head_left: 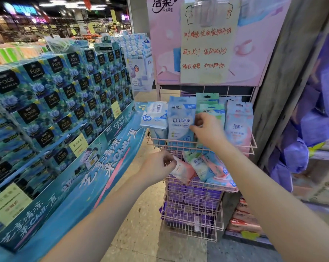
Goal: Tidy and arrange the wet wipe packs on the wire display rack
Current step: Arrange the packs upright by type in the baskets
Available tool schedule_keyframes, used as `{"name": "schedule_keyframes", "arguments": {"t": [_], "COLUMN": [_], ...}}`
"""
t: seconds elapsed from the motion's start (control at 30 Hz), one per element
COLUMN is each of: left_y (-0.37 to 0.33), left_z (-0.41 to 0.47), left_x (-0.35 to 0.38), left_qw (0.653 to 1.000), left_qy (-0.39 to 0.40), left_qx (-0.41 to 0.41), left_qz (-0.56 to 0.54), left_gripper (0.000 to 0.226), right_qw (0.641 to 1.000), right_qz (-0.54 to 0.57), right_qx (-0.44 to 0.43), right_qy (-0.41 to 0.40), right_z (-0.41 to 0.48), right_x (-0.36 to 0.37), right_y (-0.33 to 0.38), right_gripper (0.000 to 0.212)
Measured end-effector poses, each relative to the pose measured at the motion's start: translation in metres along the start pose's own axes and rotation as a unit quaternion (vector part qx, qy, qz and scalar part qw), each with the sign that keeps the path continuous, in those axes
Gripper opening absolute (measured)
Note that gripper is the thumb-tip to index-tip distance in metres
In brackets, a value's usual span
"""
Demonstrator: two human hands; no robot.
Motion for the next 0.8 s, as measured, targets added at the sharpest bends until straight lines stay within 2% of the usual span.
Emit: {"name": "schedule_keyframes", "arguments": {"t": [0.1, 0.17, 0.27, 0.43, 0.57, 0.73, 0.8], "left_y": [0.022, 0.032, 0.043, 0.057, 0.064, 0.063, 0.069], "left_z": [0.01, 0.019, 0.032, 0.046, 0.05, 0.053, 0.061], "left_x": [0.021, 0.029, 0.042, 0.065, 0.074, 0.081, 0.091], "left_qw": [0.998, 0.996, 0.992, 0.987, 0.987, 0.984, 0.978], "left_qy": [0.032, 0.039, 0.051, 0.082, 0.063, 0.043, 0.068], "left_qx": [-0.056, -0.081, -0.114, -0.134, -0.147, -0.171, -0.194], "left_qz": [0.002, 0.022, 0.008, 0.015, 0.011, -0.038, -0.047], "left_gripper": [0.027, 0.037, 0.035, 0.041, 0.038, 0.042, 0.047], "right_qw": [1.0, 0.999, 0.998, 0.995, 0.985, 0.974, 0.967], "right_qz": [-0.017, -0.029, -0.008, 0.036, 0.058, 0.058, 0.084], "right_qx": [0.016, 0.022, 0.024, 0.016, -0.049, -0.124, -0.126], "right_qy": [-0.006, -0.02, -0.055, -0.087, -0.156, -0.179, -0.205], "right_z": [0.0, -0.001, -0.014, -0.039, -0.061, -0.08, -0.082], "right_x": [-0.002, -0.003, -0.007, -0.004, -0.005, 0.011, 0.016], "right_y": [0.001, 0.002, 0.0, -0.007, -0.013, -0.013, -0.01], "right_gripper": [0.017, 0.023, 0.038, 0.05, 0.037, 0.037, 0.024]}}
Point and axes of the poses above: each hand's wrist, its own z-axis towards the middle knuckle, its own x-axis out of the palm, y = z × x, the point moved 5 cm from there along z, towards the middle knuckle, and after that the axes turned 9 degrees about z, right-handed, at the moved point
